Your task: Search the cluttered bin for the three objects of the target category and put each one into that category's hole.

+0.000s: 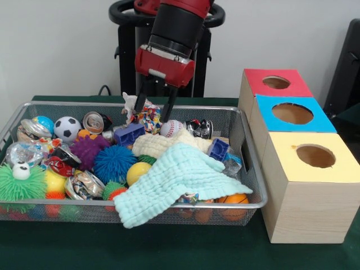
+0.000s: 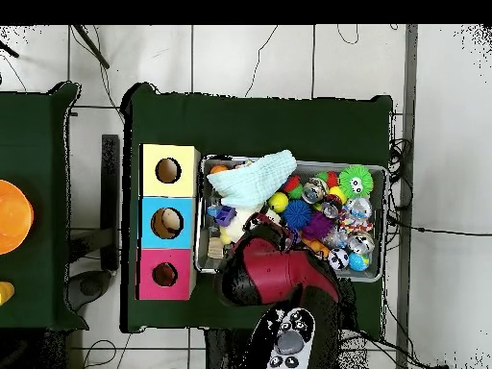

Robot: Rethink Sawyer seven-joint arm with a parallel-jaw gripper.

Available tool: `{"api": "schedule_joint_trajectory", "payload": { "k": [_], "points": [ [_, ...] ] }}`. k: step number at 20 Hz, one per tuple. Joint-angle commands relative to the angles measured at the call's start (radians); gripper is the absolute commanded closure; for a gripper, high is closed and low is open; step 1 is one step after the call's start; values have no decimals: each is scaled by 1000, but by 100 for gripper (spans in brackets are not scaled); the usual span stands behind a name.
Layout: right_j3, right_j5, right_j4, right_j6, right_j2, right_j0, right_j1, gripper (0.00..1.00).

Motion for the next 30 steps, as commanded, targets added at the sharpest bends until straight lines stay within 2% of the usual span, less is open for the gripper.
{"api": "schedule_joint_trajectory", "payload": {
  "k": [1,9,14,17,21,25,27,30],
  "points": [
    [-35,-247,67,119,-8,11,123,0],
    [-1,-424,152,100,-42,31,211,0],
    [0,-473,166,56,-67,49,279,0],
    [2,-572,210,56,-81,66,337,0],
    [-9,-678,180,46,-59,34,402,0],
    [-45,-705,99,61,5,-30,442,0],
    [-57,-738,101,70,18,-44,466,0],
    [-72,-859,167,57,4,-43,518,0]
  ]
}}
